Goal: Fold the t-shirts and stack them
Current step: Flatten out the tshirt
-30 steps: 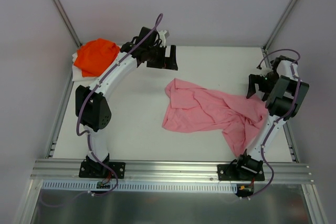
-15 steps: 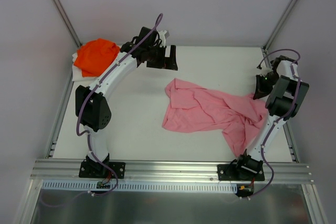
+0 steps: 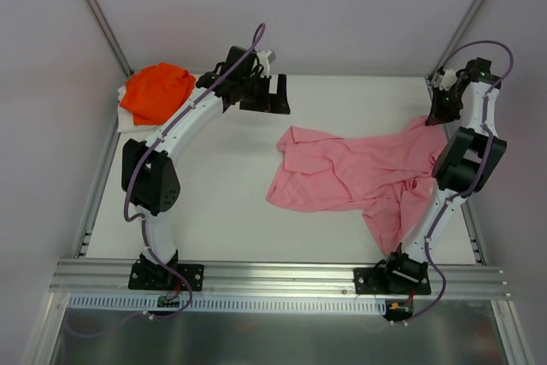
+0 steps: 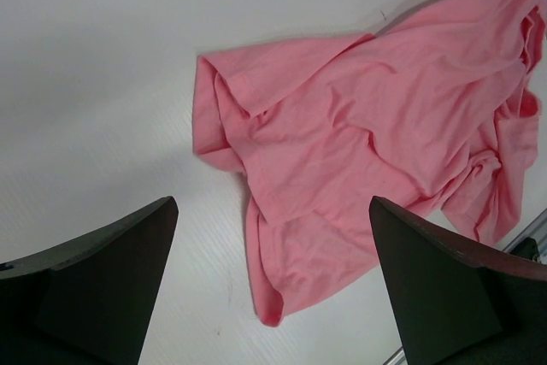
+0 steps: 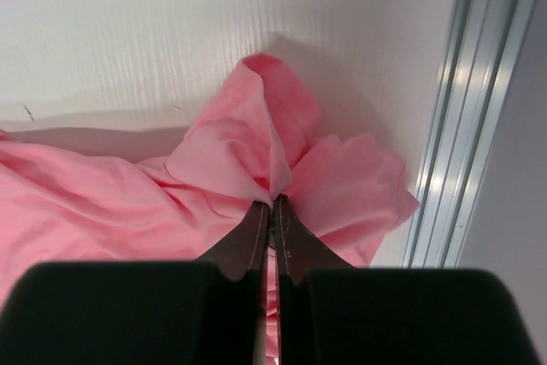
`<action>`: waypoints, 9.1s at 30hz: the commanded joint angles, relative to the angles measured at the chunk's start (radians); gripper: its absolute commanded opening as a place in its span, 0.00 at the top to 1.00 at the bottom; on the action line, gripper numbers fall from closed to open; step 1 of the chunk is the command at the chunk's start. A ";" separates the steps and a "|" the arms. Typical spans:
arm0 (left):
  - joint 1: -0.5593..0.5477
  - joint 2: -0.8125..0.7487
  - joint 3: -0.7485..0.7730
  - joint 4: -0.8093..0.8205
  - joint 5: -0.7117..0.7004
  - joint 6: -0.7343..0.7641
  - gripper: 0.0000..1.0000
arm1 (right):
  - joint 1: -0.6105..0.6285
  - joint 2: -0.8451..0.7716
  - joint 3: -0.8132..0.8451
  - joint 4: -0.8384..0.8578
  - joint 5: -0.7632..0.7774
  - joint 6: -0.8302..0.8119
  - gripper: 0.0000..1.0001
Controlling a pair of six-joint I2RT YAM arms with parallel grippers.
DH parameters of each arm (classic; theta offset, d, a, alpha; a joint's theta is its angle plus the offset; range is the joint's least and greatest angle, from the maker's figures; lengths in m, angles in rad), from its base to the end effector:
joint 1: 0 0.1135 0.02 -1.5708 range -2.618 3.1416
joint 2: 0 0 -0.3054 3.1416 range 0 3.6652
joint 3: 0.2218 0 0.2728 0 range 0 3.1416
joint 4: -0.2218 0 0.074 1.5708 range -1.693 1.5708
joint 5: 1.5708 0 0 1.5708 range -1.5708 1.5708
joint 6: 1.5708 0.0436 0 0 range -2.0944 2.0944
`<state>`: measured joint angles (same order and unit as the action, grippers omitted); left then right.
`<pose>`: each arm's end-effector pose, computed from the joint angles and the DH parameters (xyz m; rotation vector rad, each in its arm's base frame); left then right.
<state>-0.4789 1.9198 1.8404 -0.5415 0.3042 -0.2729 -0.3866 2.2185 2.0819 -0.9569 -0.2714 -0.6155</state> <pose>0.4275 -0.2367 0.3720 0.4085 2.2241 -0.7470 0.4947 -0.1888 0.2772 -0.3822 2.5695 0.0075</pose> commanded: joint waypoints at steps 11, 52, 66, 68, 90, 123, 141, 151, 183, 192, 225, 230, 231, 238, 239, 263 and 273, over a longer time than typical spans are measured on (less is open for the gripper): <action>-0.013 0.113 -0.102 0.157 0.136 -0.031 0.01 | 0.023 -0.125 0.075 -0.063 -0.023 -0.043 1.00; -0.007 0.499 0.141 0.291 0.435 -0.269 0.04 | 0.084 -0.155 0.052 -0.092 0.064 -0.006 1.00; -0.033 0.525 0.132 0.350 0.424 -0.305 0.05 | 0.084 -0.171 0.041 -0.095 0.064 -0.007 1.00; -0.038 0.530 0.137 0.353 0.424 -0.311 0.08 | 0.084 -0.172 0.043 -0.094 0.064 -0.007 1.00; -0.021 0.420 0.132 0.252 0.225 -0.152 1.00 | 0.084 -0.183 0.027 -0.097 0.044 -0.006 1.00; 0.026 0.185 0.097 0.181 0.042 -0.017 0.01 | 0.091 -0.201 0.004 -0.102 0.012 0.000 1.00; 0.008 0.265 -0.067 -0.161 0.150 -0.135 0.11 | 0.092 -0.220 0.009 -0.095 0.011 0.010 1.00; 0.014 0.199 -0.245 -0.179 0.116 -0.098 0.25 | 0.091 -0.238 -0.006 -0.089 0.009 0.011 1.00; 0.043 0.001 -0.343 0.211 0.059 -0.068 0.11 | 0.092 -0.249 -0.006 -0.089 -0.011 0.019 1.00; 0.019 0.208 -0.208 0.217 0.159 -0.107 0.12 | 0.092 -0.258 -0.011 -0.092 -0.011 0.016 1.00; 0.017 -0.295 -0.767 0.023 0.008 -0.140 0.11 | 0.089 -0.270 -0.005 -0.092 -0.043 0.023 1.00; 0.037 -0.173 -0.364 0.029 -0.053 -0.098 0.09 | 0.089 -0.269 -0.011 -0.094 -0.055 0.025 1.00; 0.040 -0.089 -0.298 0.028 -0.048 -0.091 0.09 | 0.089 -0.269 -0.011 -0.094 -0.055 0.026 1.00; 0.054 0.393 0.421 -0.115 0.111 -0.074 0.11 | 0.089 -0.272 -0.017 -0.095 -0.075 0.030 1.00; 0.053 0.433 0.453 -0.127 0.146 -0.080 0.12 | 0.089 -0.272 -0.017 -0.097 -0.077 0.031 1.00; 0.057 0.329 -0.013 0.072 0.375 -0.060 0.18 | 0.089 -0.318 -0.082 -0.072 -0.055 0.036 1.00; 0.033 0.240 -0.052 0.132 0.220 0.046 0.19 | 0.086 -0.326 -0.086 -0.078 -0.055 0.030 1.00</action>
<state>-0.4362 2.2726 1.8000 -0.4652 0.5838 -0.2859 -0.3012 1.9682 1.9976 -1.0363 -0.3229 -0.5877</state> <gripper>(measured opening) 0.817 0.023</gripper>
